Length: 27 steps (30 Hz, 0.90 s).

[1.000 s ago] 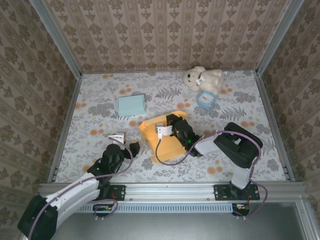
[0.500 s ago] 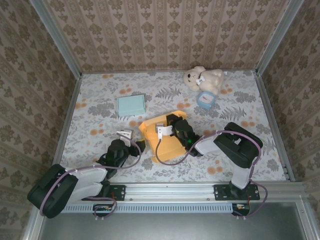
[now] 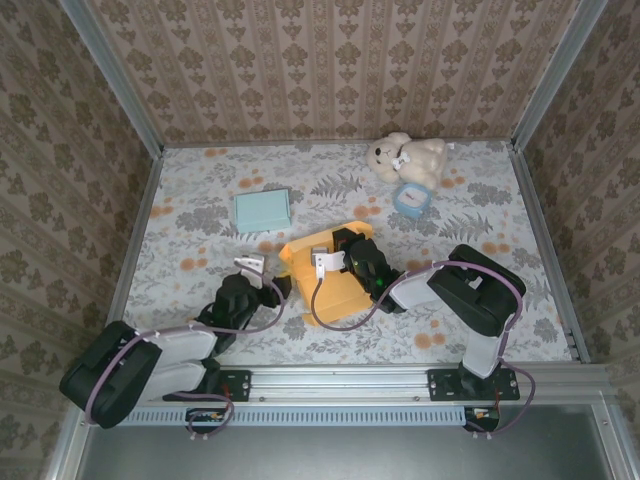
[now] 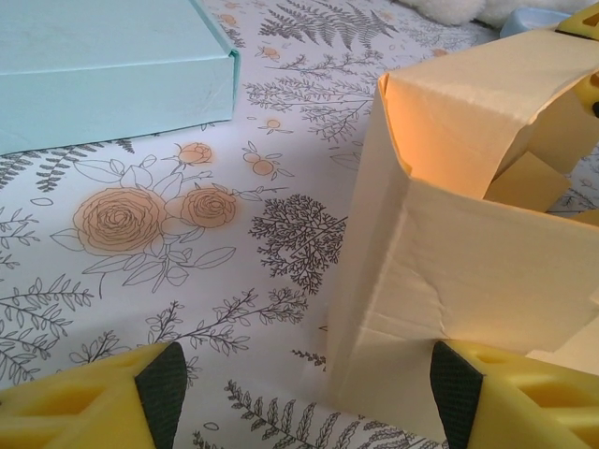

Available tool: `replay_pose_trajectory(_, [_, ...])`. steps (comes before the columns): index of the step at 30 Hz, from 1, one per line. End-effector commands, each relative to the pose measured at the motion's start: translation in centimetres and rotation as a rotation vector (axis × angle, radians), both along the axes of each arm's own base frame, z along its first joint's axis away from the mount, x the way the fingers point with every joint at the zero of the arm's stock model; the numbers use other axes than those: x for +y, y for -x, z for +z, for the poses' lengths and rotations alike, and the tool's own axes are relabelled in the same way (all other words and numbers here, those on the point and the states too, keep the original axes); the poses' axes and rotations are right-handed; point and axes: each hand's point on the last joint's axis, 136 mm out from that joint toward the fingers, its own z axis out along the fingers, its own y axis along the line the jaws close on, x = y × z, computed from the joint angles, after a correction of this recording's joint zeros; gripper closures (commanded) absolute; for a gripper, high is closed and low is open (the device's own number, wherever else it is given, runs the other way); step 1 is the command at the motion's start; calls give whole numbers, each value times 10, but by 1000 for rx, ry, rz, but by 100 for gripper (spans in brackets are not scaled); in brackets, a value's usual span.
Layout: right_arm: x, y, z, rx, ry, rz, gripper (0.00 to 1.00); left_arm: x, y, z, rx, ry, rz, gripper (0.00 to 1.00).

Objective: Fold the paper box

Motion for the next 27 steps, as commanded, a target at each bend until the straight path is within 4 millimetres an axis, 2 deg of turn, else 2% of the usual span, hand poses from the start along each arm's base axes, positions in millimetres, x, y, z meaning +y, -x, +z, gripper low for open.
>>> replay_pose_trajectory(1, [-10,17,-48,160,80,15,100,-12,-10,20,-62,32,-40,27])
replay_pose_trajectory(8, [-10,17,-49,162,80,14,100,-30,-12,23,-64,53,-114,27])
replay_pose_trajectory(18, [-9,17,-49,162,78,19,100,-30,-27,12,-50,41,-62,28])
replay_pose_trajectory(27, [-8,18,-51,168,82,28,100,-39,-38,12,-66,68,-60,30])
